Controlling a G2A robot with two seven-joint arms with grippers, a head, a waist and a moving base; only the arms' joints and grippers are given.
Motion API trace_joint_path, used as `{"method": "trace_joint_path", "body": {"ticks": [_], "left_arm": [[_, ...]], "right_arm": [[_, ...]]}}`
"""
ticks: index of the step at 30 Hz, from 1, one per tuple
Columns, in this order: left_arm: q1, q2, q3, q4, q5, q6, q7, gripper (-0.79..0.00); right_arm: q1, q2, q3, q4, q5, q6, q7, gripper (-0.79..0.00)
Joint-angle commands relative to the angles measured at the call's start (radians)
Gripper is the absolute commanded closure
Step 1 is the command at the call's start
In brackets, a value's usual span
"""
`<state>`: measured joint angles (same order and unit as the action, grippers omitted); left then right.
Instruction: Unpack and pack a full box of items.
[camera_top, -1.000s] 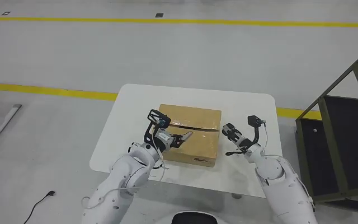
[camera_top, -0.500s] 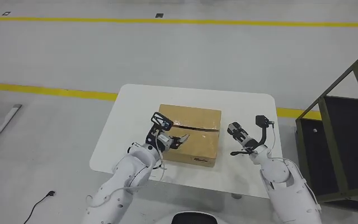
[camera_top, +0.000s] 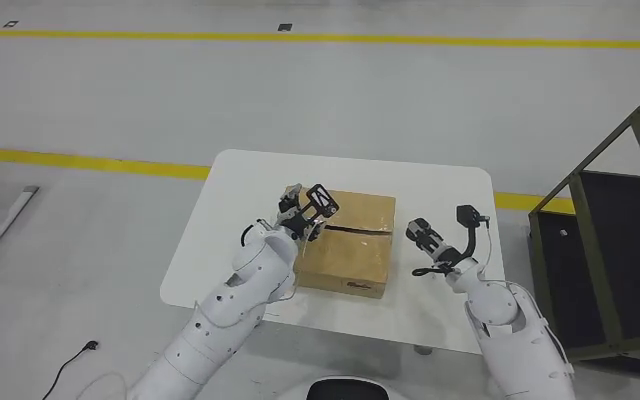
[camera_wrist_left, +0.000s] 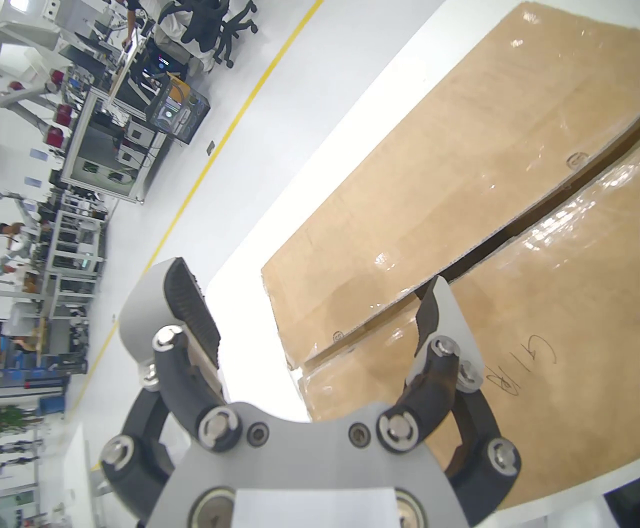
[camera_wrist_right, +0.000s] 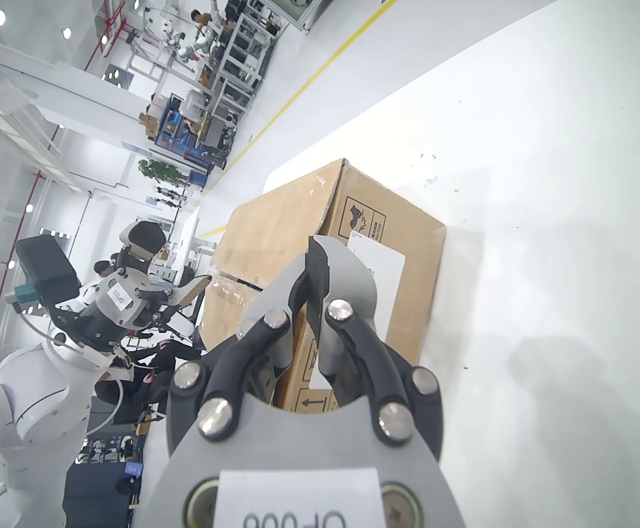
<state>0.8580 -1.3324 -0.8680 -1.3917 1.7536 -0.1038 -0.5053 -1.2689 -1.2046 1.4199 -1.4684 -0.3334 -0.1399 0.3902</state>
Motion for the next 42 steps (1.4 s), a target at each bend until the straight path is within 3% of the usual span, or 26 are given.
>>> {"method": "trace_joint_path", "body": {"ticks": [1, 12, 18, 38, 39, 40, 42], "left_arm": [[0.002, 0.000, -0.002, -0.001, -0.006, 0.000, 0.000, -0.785], [0.012, 0.000, -0.005, -0.002, -0.005, 0.005, 0.008, -0.785], [-0.014, -0.006, 0.010, 0.012, 0.022, -0.092, -0.007, -0.785], [-0.164, -0.089, 0.155, 0.253, 0.179, -0.070, -0.060, -0.785], [-0.165, -0.092, 0.158, 0.256, 0.185, -0.073, -0.058, -0.680], [-0.166, -0.094, 0.158, 0.259, 0.182, -0.081, -0.061, -0.637], [-0.168, -0.097, 0.149, 0.254, 0.167, -0.101, -0.070, -0.785]], "right_arm": [[0.007, -0.001, -0.004, 0.005, 0.001, 0.002, 0.003, 0.000], [0.044, -0.005, -0.038, 0.039, 0.010, 0.003, 0.018, 0.000], [0.065, -0.006, -0.044, 0.054, 0.009, 0.002, 0.022, 0.000], [0.023, 0.002, -0.008, 0.010, 0.010, 0.013, 0.006, 0.000], [0.022, 0.002, -0.007, 0.009, 0.011, 0.014, 0.005, 0.000], [0.021, 0.002, -0.006, 0.007, 0.012, 0.014, 0.004, 0.000], [0.019, 0.002, -0.006, 0.006, 0.014, 0.014, 0.005, 0.000]]}}
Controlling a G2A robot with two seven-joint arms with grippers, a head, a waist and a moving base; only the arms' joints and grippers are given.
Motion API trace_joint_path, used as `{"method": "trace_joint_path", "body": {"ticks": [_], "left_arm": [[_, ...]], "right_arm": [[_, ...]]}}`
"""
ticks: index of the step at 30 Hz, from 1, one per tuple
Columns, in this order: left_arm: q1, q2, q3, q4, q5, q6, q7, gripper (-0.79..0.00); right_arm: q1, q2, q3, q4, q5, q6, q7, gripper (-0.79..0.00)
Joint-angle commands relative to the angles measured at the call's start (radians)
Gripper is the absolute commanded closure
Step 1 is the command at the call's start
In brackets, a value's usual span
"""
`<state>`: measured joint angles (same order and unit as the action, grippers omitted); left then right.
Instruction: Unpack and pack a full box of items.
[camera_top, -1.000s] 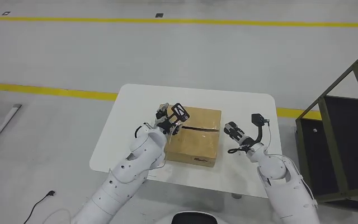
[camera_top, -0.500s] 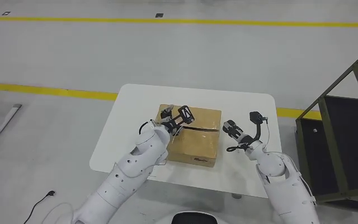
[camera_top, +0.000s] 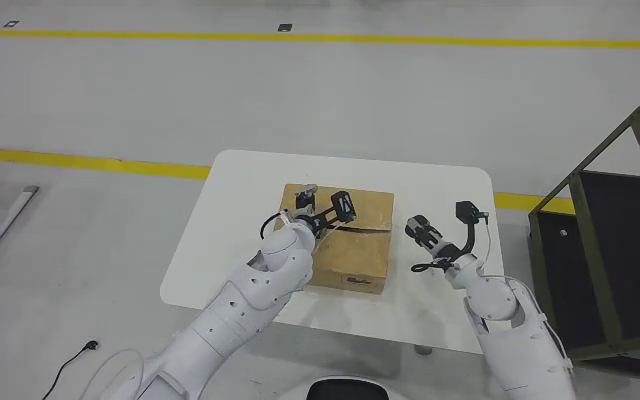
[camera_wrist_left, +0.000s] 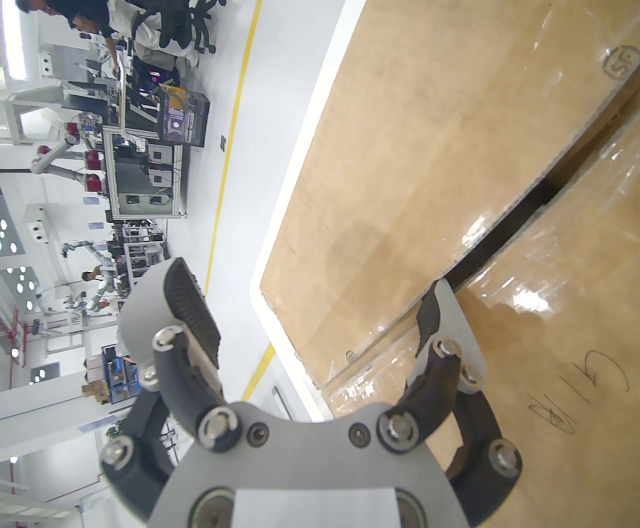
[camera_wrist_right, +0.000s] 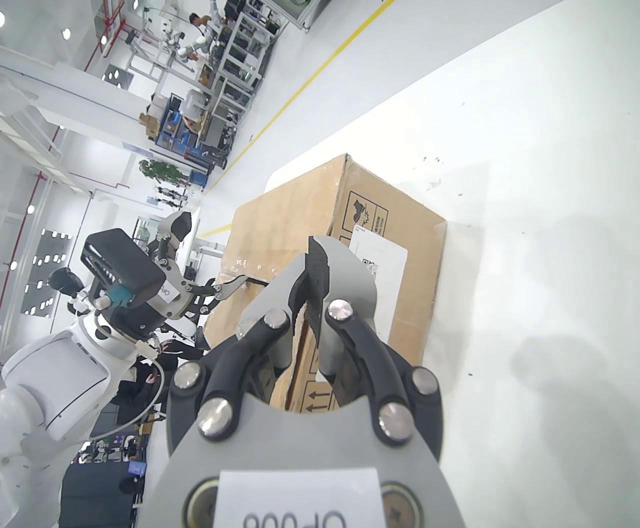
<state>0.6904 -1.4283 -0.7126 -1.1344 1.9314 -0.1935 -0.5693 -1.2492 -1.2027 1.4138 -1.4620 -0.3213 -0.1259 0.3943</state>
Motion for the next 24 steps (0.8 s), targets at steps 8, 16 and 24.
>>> {"method": "trace_joint_path", "body": {"ticks": [8, 16, 24], "left_arm": [[0.015, -0.008, -0.031, -0.037, -0.032, -0.074, -0.045, -0.785], [0.002, -0.024, -0.031, -0.008, -0.011, -0.069, -0.062, -0.785], [-0.032, -0.055, -0.012, 0.073, 0.000, -0.010, -0.046, -0.533]], "right_arm": [[0.000, 0.000, -0.002, -0.004, 0.004, 0.003, 0.000, 0.000], [0.004, -0.001, -0.010, 0.001, 0.008, 0.003, -0.002, 0.000], [0.000, 0.001, -0.002, -0.007, 0.009, 0.002, -0.005, 0.000]]}}
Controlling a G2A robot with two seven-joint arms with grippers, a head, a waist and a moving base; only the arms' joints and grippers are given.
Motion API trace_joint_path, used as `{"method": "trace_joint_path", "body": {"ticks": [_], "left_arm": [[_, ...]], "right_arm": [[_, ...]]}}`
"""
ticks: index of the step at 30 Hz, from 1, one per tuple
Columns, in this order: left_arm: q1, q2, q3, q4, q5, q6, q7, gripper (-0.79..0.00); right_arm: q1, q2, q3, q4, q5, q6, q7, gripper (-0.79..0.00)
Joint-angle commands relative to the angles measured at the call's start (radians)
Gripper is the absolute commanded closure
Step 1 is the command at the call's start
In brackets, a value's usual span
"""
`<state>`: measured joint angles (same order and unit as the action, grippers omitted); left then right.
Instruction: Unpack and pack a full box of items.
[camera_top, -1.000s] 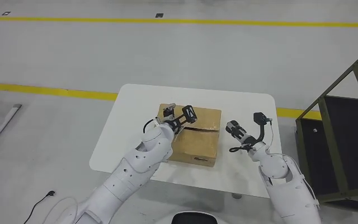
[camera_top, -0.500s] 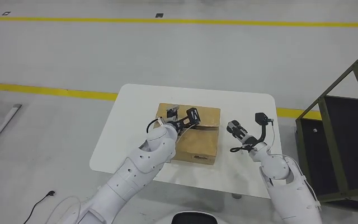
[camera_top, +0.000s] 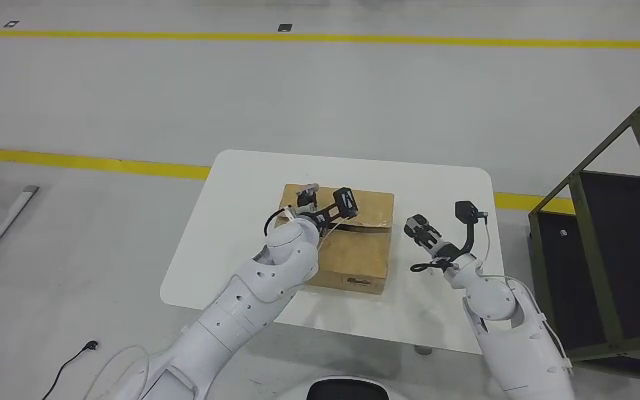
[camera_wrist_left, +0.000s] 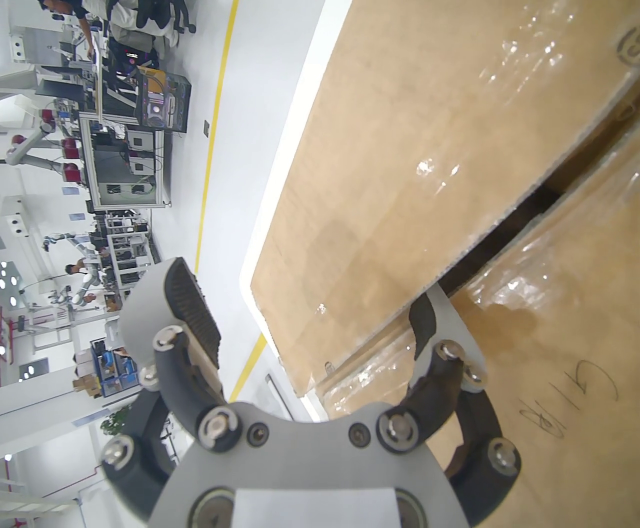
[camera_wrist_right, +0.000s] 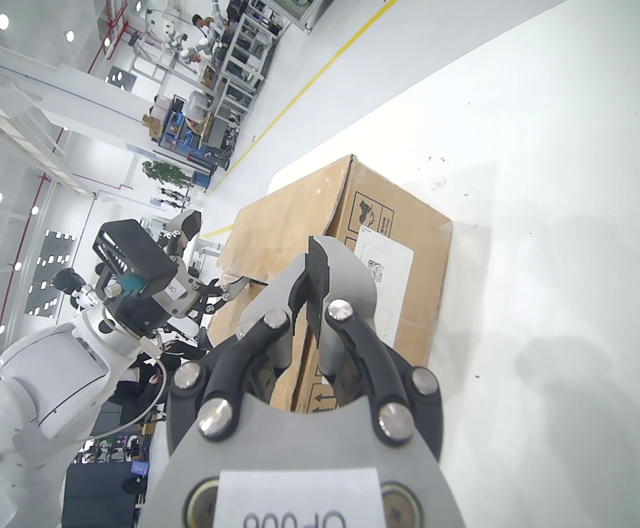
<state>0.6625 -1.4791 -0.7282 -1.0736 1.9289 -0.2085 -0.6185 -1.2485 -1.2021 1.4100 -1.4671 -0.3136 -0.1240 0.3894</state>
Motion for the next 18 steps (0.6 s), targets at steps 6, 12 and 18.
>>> {"method": "trace_joint_path", "body": {"ticks": [6, 12, 18], "left_arm": [[-0.018, -0.023, 0.016, 0.069, 0.021, 0.026, 0.030, 0.000], [-0.018, -0.031, 0.002, 0.084, 0.014, 0.021, 0.070, 0.000], [-0.003, -0.030, -0.022, 0.064, 0.014, 0.002, 0.082, 0.000]], "right_arm": [[-0.009, 0.002, 0.008, -0.009, 0.001, 0.000, -0.003, 0.000], [-0.011, 0.002, 0.006, -0.016, 0.002, 0.001, -0.001, 0.000], [-0.003, 0.002, -0.002, -0.015, -0.001, 0.003, 0.006, 0.000]]}}
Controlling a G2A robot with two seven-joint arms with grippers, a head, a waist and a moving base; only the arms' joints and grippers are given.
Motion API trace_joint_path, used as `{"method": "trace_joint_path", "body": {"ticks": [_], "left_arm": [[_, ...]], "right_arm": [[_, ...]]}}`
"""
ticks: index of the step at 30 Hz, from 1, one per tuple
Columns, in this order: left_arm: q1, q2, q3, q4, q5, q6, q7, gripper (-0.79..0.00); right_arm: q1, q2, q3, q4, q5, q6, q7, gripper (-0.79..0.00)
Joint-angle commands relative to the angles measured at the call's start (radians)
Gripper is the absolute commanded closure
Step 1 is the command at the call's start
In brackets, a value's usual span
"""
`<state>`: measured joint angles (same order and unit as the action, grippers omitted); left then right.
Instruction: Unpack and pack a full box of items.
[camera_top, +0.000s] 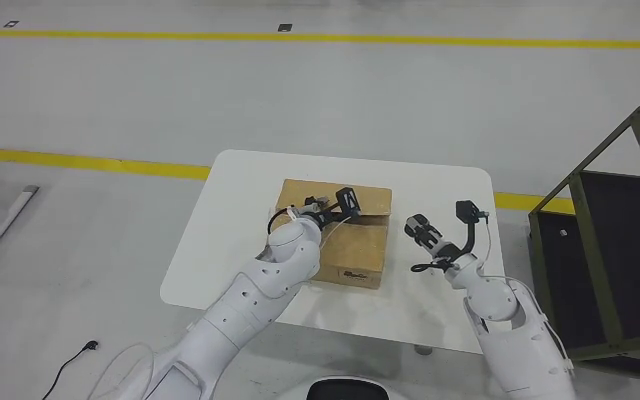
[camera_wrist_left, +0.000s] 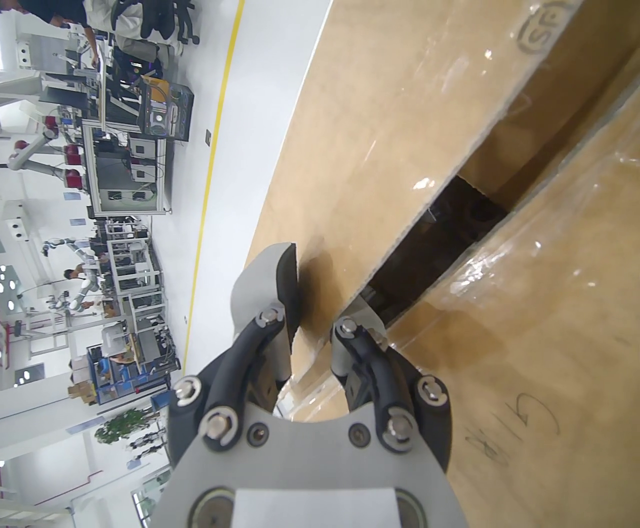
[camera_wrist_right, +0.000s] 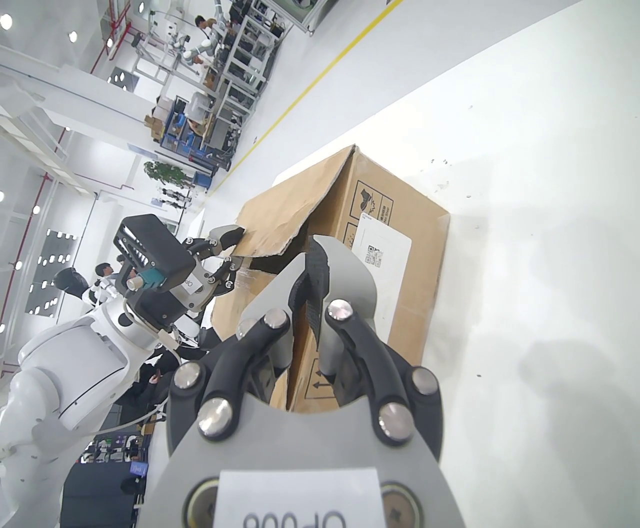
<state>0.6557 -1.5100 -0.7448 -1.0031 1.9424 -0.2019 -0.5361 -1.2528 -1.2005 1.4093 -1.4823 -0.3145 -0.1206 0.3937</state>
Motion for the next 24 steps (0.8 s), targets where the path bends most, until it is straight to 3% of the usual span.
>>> {"method": "trace_joint_path", "body": {"ticks": [1, 10, 24], "left_arm": [[0.007, 0.002, -0.011, -0.014, 0.002, -0.008, -0.002, 0.000], [0.085, 0.027, -0.077, -0.155, 0.032, -0.076, -0.052, 0.000], [0.287, 0.077, -0.224, -0.498, 0.024, -0.235, -0.166, 0.000]], "right_arm": [[0.003, 0.000, -0.003, 0.002, 0.000, 0.000, 0.002, 0.000], [0.015, -0.001, -0.009, -0.002, 0.004, 0.001, 0.008, 0.000], [-0.013, 0.006, 0.030, -0.080, 0.016, -0.004, 0.011, 0.000]]}}
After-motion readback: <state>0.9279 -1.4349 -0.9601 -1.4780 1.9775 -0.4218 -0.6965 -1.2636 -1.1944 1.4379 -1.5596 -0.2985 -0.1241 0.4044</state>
